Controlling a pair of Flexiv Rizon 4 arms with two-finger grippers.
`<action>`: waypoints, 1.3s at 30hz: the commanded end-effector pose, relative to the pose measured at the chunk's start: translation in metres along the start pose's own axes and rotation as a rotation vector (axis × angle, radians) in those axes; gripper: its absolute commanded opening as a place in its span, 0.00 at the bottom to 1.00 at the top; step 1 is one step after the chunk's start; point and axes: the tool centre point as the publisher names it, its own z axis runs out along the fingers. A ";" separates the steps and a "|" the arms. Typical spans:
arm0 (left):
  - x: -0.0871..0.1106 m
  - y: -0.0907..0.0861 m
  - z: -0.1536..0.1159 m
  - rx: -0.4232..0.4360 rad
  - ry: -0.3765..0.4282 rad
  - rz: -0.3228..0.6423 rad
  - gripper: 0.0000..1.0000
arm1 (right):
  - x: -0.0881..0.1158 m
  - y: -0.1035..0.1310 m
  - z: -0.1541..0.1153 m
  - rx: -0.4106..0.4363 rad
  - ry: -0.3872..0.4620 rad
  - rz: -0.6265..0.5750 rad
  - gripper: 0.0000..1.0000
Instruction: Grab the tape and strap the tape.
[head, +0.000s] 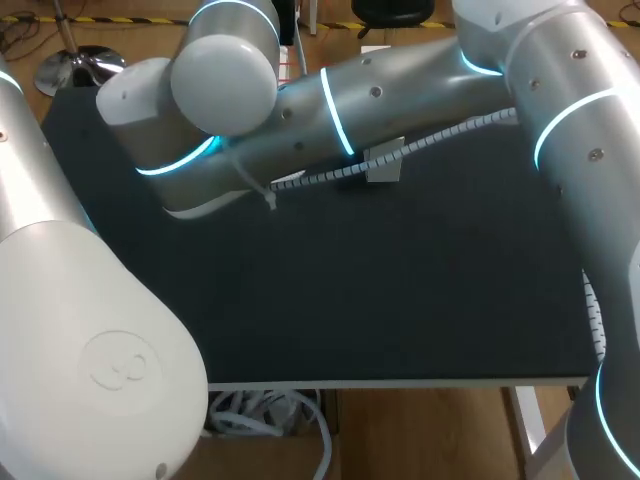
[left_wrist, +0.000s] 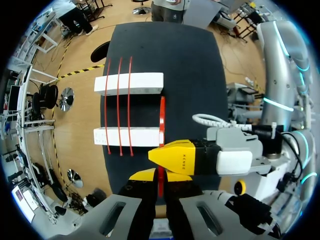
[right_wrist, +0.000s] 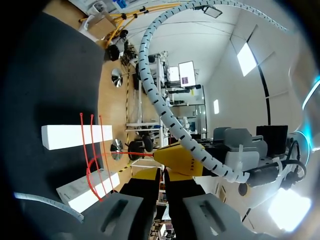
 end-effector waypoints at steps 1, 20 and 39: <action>0.000 -0.002 -0.001 -0.003 0.001 0.000 0.00 | -0.002 -0.002 -0.001 -0.006 0.009 0.000 0.58; 0.000 -0.002 -0.001 -0.003 0.001 0.000 0.00 | -0.001 -0.012 -0.010 -0.017 0.010 0.004 0.34; 0.000 -0.002 -0.001 -0.003 0.001 0.000 0.00 | -0.003 -0.079 -0.036 -0.063 -0.019 0.007 0.32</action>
